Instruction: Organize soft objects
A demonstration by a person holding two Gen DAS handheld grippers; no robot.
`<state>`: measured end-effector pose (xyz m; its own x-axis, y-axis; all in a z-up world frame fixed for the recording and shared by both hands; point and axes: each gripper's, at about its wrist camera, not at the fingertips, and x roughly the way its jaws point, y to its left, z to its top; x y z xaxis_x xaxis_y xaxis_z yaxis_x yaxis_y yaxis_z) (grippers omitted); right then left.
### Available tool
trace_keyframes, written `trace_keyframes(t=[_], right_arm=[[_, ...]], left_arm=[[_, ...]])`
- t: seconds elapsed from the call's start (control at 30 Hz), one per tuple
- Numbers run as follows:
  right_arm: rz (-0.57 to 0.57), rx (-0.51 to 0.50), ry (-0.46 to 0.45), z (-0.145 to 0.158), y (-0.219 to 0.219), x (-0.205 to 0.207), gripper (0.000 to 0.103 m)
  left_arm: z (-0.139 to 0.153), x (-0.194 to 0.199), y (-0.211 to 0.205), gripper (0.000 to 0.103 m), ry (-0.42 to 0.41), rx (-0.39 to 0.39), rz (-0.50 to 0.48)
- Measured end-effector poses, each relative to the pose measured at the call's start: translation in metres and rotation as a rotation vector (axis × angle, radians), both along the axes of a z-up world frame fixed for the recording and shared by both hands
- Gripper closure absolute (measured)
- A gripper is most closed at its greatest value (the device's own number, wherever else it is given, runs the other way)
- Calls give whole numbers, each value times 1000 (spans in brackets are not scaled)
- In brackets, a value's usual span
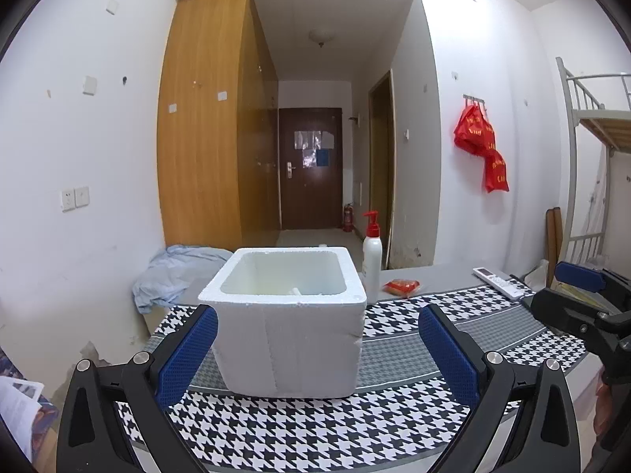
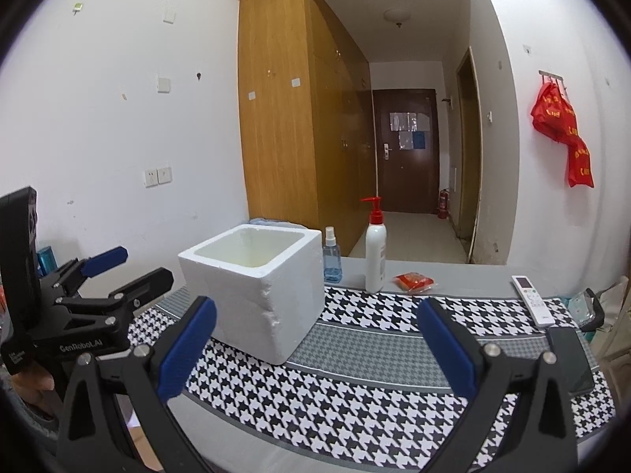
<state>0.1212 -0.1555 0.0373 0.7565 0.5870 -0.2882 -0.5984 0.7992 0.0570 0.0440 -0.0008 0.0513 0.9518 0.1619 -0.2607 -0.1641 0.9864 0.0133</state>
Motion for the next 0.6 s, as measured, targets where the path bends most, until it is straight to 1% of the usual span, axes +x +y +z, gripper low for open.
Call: trace_keyframes(t=[0.13,0.33,0.6], right_arm=[[4,5,-10,-2,-1,-9,0],[-1,6,-20,-9,0,-21,0],[-2,20,-41,-15,-2,-37,0]], left_arm=[[-3,-9,-3,1,-6,19,10],[-6,-23,-4,1,-19,10,0],[-14,-43,-8,1,-57,-8,-7]])
